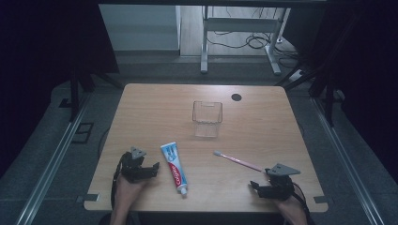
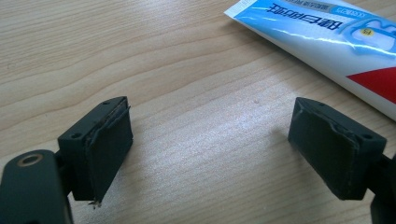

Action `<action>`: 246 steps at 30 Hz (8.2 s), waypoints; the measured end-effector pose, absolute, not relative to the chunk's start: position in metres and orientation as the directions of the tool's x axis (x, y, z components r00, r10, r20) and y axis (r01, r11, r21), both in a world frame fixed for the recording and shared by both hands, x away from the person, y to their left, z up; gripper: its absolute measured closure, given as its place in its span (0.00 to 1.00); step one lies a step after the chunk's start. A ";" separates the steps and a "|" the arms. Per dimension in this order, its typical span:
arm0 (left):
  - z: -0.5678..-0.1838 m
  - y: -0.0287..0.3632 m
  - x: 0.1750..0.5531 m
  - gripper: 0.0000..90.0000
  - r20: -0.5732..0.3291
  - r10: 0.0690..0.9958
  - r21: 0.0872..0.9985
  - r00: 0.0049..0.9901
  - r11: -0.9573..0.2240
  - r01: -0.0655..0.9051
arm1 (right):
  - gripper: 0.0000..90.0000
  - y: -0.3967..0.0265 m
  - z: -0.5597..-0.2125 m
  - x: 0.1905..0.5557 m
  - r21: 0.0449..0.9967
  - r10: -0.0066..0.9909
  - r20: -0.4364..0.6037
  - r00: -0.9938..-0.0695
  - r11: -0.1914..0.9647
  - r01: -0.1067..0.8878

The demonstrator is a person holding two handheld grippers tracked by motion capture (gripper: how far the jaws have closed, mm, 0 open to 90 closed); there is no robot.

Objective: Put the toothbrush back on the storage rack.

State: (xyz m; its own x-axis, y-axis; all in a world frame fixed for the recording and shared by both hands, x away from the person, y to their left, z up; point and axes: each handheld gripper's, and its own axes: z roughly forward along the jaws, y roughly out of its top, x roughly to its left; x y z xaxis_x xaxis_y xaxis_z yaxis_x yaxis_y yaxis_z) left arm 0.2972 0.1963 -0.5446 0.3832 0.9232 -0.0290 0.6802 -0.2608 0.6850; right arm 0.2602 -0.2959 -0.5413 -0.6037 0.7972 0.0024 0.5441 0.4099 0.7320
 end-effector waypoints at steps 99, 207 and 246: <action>-0.545 0.196 0.297 0.15 -0.030 0.924 0.687 0.380 -0.257 0.680 | 0.95 -0.275 -0.517 0.347 0.601 0.730 0.071 -0.679 0.512 0.613; -0.545 0.196 0.297 0.15 -0.028 0.924 0.685 0.382 -0.260 0.680 | 0.87 -0.197 -0.474 0.359 0.205 0.625 0.018 -0.780 0.762 0.615; -0.545 0.197 0.297 0.15 -0.026 0.923 0.686 0.384 -0.263 0.678 | 0.87 -0.203 -0.389 0.372 0.481 0.648 0.018 -0.762 0.663 0.575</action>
